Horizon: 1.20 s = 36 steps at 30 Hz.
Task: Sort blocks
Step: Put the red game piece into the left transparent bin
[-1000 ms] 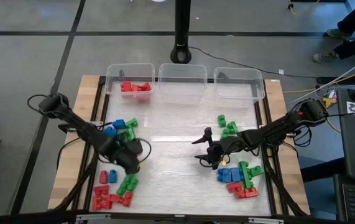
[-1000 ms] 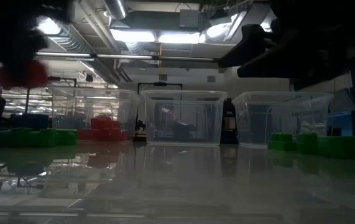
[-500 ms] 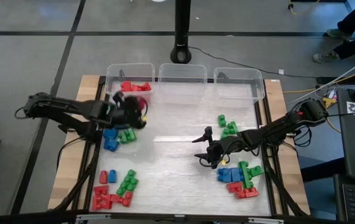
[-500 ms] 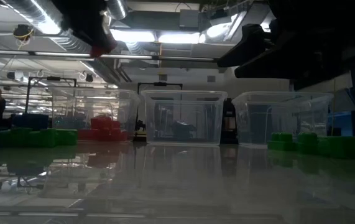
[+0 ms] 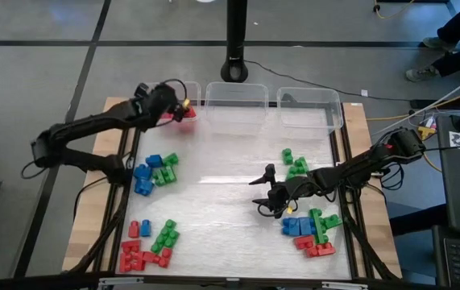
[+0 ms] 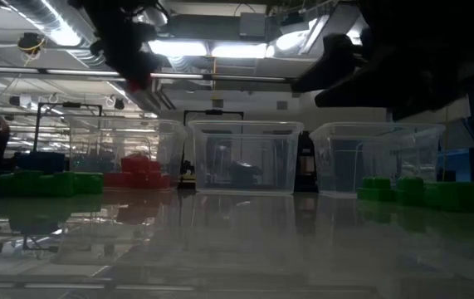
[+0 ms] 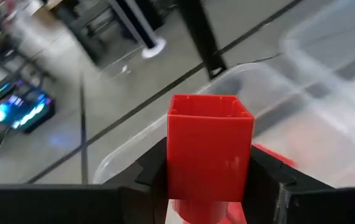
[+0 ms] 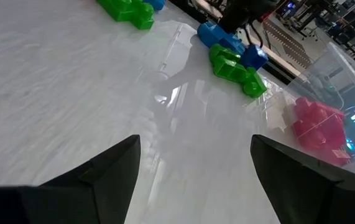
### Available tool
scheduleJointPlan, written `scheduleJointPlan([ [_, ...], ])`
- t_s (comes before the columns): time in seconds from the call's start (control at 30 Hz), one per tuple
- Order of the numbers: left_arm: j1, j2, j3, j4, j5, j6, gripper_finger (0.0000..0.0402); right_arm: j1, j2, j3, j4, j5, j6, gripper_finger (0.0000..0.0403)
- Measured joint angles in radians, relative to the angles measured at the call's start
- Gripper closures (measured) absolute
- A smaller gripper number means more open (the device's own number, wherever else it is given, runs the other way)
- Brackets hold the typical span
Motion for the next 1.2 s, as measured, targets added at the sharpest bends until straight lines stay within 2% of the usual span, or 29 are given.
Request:
scheduleJointPlan([
  [0.13, 0.088, 0.025, 0.0, 0.022, 0.03, 0.027, 0.0256, 0.0, 0.0, 0.0, -0.008, 0.0, 0.0, 0.0097],
  [0.27, 0.155, 0.057, 0.0, 0.025, 0.086, 0.031, 0.0218, 0.0, 0.0, 0.0, -0.008, 0.0, 0.0, 0.0097],
  [0.33, 0.181, 0.07, 0.0, 0.023, 0.149, 0.018, 0.0198, 0.0, 0.0, 0.0, -0.008, 0.0, 0.0, 0.0097],
  [0.4, 0.195, 0.077, 0.0, 0.018, 0.195, 0.007, 0.0184, 0.0, 0.0, 0.0, -0.008, 0.0, 0.0, 0.0097],
  [0.57, 0.167, 0.057, 0.0, -0.045, 0.207, -0.004, 0.0171, 0.0, 0.0, 0.0, -0.009, 0.0, 0.0, 0.0097],
  [0.73, 0.045, 0.029, 0.0, -0.084, 0.248, -0.034, 0.0177, 0.0, 0.0, 0.0, -0.009, 0.0, 0.0, 0.0097],
  [0.93, -0.19, 0.025, 0.0, -0.093, 0.279, -0.089, 0.0178, 0.0, 0.0, 0.0, -0.008, -0.001, 0.012, 0.0097],
  [1.2, -0.551, 0.026, 0.0, -0.217, 0.279, -0.329, 0.0178, 0.0, 0.0, 0.0, -0.007, -0.011, 0.024, 0.0097],
])
